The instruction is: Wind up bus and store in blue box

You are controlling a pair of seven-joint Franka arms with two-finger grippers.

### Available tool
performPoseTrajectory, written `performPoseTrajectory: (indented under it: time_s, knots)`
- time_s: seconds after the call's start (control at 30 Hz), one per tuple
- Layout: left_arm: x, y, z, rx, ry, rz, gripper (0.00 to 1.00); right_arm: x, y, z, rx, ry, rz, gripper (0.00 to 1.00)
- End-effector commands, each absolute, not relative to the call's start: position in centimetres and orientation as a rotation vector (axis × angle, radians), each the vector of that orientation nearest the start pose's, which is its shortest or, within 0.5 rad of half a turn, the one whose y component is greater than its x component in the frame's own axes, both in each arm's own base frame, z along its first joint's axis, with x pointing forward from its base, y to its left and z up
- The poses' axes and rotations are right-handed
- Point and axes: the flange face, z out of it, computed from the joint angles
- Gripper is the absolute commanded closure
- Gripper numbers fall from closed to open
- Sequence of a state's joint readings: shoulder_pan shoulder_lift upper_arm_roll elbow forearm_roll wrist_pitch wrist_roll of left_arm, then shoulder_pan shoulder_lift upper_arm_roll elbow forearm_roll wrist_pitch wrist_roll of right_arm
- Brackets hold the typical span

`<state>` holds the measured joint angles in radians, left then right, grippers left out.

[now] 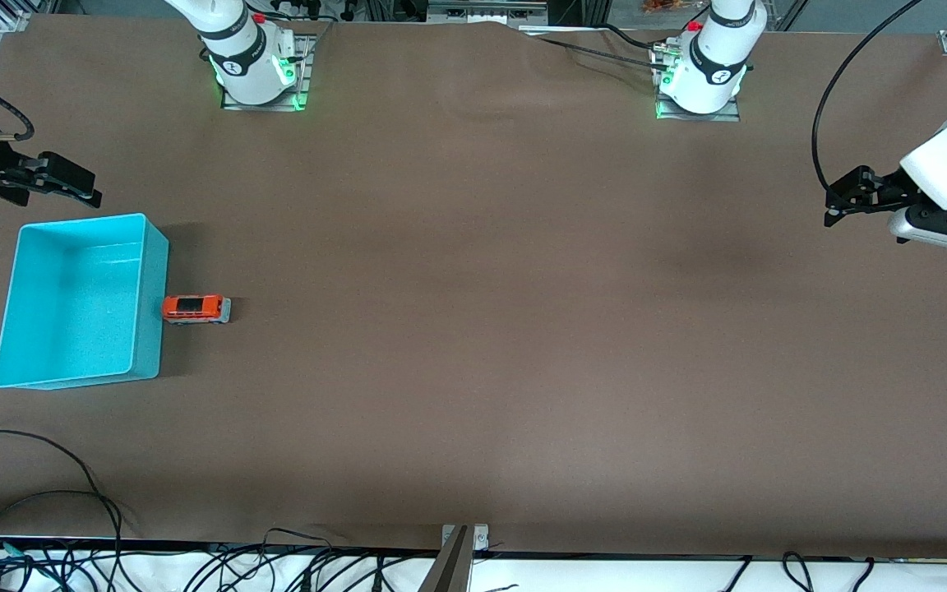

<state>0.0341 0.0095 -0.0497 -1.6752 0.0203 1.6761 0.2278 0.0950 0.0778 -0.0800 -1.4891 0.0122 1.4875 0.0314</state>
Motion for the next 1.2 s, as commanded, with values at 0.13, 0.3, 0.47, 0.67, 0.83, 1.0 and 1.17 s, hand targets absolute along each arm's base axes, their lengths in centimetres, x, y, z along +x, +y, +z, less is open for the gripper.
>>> performPoseTrajectory:
  time_s: [0.13, 0.3, 0.47, 0.67, 0.83, 1.0, 1.17]
  knots:
    - [56.9, -0.5, 58.3, -3.079, 0.367, 0.035, 0.00, 56.2, 0.7, 61.4, -3.145, 0.034, 0.137, 0.00]
    - [57.0, -1.0, 58.2, -3.077, 0.378, 0.037, 0.00, 56.2, 0.9, 61.3, -3.144, 0.039, 0.139, 0.00]
    - [57.0, -1.0, 58.1, -3.077, 0.381, 0.039, 0.00, 56.2, 0.6, 60.4, -3.141, 0.031, 0.161, 0.00]
    - [57.0, -1.1, 58.3, -3.076, 0.383, 0.035, 0.00, 56.3, 1.1, 58.7, -3.136, 0.017, 0.154, 0.00]
    - [57.0, -1.2, 58.2, -3.076, 0.386, 0.037, 0.00, 56.6, 1.1, 57.2, -3.136, 0.010, 0.152, 0.00]
    - [57.0, -1.4, 58.2, -3.074, 0.390, 0.037, 0.00, 56.7, 1.1, 56.6, -3.137, 0.010, 0.144, 0.00]
    - [57.0, -1.3, 58.2, -3.074, 0.390, 0.039, 0.00, 56.6, 1.1, 56.8, -3.137, 0.010, 0.147, 0.00]
